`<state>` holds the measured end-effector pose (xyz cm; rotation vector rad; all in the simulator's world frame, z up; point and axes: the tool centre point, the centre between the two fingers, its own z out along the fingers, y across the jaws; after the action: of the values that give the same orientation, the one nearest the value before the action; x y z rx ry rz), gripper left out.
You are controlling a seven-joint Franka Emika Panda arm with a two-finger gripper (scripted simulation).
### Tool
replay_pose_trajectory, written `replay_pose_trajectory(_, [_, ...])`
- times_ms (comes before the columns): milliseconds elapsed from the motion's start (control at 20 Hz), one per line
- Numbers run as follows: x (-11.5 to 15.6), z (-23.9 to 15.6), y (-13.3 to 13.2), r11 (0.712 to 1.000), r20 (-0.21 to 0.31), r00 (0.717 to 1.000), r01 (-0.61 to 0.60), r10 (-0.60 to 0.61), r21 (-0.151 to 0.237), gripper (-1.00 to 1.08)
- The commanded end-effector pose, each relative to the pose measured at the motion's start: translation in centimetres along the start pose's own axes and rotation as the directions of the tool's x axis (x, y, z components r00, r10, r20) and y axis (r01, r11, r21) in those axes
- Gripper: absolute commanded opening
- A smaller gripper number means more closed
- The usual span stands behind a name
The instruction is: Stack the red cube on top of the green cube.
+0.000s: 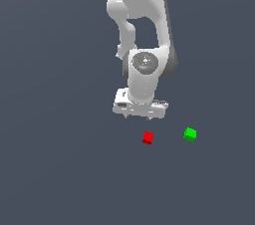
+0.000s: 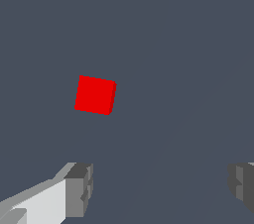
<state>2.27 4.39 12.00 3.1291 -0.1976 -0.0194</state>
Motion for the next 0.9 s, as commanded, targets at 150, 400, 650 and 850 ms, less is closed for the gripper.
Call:
replay_pose_trajectory(150, [1.9,2.3,-2.8,0.997,-0.005,0.997,-0.077,0.077,0.004,1.0])
replay_pose_trajectory(400, [3.4,3.8,-4.5,0.992,-0.008,0.992,-0.128,0.128,0.006,1.0])
replay_pose_trajectory(650, [4.4,4.6,-5.4,0.987,-0.01,0.987,-0.158,0.158,0.008,1.0])
replay_pose_trajectory(850, [4.7,4.9,-5.8,0.986,-0.011,0.986,-0.169,0.169,0.009,1.0])
